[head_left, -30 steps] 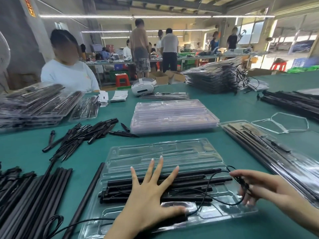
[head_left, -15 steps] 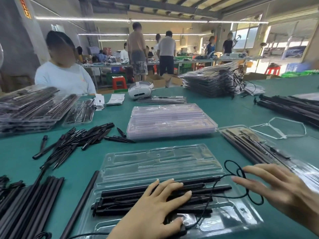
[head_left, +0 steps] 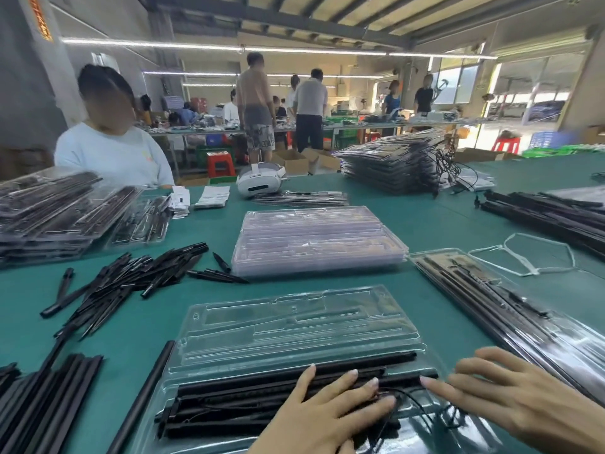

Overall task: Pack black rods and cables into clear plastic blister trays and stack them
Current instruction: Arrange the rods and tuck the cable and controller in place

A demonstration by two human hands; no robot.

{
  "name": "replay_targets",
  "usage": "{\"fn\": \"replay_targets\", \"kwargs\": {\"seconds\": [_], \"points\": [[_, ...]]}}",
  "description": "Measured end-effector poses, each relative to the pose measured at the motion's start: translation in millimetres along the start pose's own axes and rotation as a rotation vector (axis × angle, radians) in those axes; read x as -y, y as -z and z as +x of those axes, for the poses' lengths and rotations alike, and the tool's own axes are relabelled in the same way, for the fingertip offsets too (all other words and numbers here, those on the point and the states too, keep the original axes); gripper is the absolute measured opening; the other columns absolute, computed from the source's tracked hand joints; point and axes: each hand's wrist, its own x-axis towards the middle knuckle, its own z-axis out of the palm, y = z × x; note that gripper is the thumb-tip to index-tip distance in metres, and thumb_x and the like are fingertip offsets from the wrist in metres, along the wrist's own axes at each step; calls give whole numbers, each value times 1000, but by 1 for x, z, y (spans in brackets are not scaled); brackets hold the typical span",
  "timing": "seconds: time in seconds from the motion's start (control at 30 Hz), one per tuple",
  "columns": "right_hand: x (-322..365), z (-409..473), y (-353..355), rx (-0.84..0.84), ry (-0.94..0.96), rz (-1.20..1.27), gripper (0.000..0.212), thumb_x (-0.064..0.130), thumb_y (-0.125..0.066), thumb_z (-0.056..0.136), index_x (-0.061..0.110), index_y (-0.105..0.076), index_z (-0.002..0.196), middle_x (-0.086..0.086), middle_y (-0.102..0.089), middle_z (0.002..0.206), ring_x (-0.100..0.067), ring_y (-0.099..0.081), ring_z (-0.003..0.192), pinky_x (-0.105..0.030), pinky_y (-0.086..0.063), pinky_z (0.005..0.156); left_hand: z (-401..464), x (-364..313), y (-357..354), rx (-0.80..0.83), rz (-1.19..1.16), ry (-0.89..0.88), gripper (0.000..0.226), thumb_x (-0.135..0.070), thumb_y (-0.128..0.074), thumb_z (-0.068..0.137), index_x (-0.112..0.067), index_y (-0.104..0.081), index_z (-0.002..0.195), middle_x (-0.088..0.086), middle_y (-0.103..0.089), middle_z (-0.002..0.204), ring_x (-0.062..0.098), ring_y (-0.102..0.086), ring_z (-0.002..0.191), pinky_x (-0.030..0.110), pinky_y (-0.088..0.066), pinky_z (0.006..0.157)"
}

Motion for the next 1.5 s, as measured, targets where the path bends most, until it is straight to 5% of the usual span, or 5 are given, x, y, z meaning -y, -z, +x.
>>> {"fn": "replay_targets", "kwargs": {"seconds": [0.2,0.4,0.7,0.93,1.5], "points": [[31,15,-1,-84,-371,257,44,44,-35,100,24,-42,140,18,-40,80,-1,-42,72,-13,-41,81,7,5,18,131,-71,-186,47,-63,5,90,-61,25,133,-20,-8,158,13,1,144,57,-12,114],[55,20,2,-30,-732,858,12,61,-60,81,51,-58,87,18,-52,87,-1,-57,74,-9,-43,73,5,-3,13,4,-53,20,50,-50,0,100,-60,-37,133,-20,-57,131,5,-62,111,48,-57,75],[43,29,3,39,-433,1007,24,63,-49,89,43,-61,89,16,-56,85,4,-51,85,-12,-43,77,11,-5,-9,-132,5,45,49,-57,-3,98,-47,-30,137,-31,-45,137,13,10,143,45,-7,101],[47,32,1,119,-384,886,19,64,-52,88,46,-55,95,28,-49,92,10,-46,85,-3,-41,72,0,-16,-3,-49,-4,42,41,-58,-2,98,-66,-21,134,-27,-53,132,1,-57,115,46,-6,99],[73,24,23,60,-914,984,41,40,-84,63,44,-56,92,24,-70,88,-1,-66,78,-17,-49,75,3,-18,5,-114,-541,-22,38,-58,-27,96,-52,-45,129,-28,7,154,-1,26,139,51,31,106]]}}
